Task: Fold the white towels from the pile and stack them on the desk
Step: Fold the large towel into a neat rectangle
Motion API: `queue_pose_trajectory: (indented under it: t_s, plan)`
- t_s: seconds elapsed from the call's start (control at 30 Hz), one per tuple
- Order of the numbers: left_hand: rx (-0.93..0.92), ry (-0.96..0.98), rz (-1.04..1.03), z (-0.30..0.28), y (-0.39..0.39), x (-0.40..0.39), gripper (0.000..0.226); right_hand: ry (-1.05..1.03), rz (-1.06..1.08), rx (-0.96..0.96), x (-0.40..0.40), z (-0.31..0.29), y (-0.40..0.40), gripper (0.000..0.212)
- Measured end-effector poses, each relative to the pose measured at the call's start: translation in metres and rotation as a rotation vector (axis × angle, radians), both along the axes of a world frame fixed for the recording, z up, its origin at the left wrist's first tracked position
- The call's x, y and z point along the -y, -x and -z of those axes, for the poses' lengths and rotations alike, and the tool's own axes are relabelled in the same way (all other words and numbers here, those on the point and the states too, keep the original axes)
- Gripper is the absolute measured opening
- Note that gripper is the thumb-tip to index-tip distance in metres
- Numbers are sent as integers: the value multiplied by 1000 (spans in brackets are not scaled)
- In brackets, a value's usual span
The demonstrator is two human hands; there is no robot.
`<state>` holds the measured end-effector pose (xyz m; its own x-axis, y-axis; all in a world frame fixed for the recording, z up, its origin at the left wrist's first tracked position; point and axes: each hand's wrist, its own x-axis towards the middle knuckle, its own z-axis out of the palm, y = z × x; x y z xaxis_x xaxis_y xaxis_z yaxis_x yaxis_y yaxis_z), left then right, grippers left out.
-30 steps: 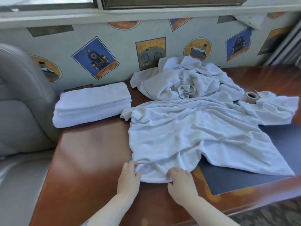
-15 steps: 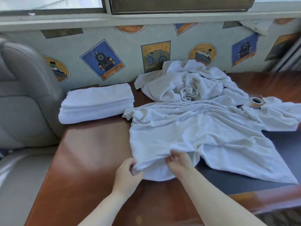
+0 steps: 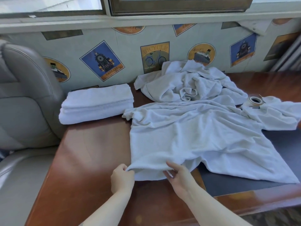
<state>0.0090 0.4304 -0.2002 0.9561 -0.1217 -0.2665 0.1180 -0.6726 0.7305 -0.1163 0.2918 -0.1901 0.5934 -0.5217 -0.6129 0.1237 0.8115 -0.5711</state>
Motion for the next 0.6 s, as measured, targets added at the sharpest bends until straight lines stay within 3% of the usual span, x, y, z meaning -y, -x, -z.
queue_pose_trajectory:
  t_s: [0.13,0.23,0.37,0.5,0.6]
  plan:
    - [-91,132,51,-1,2,-7,30,104,-47,-84,-9,5,-8,27]
    - [-11,115,110,4,8,-21,21,261,-8,-283,-17,5,-11,22]
    - [-8,102,-9,9,10,-40,18,321,3,-506,-31,10,-13,26]
    - [63,-111,150,11,9,-51,26,307,37,-552,-46,15,-14,29]
    - [90,-245,346,9,7,-61,25,222,124,-455,-50,13,-15,26]
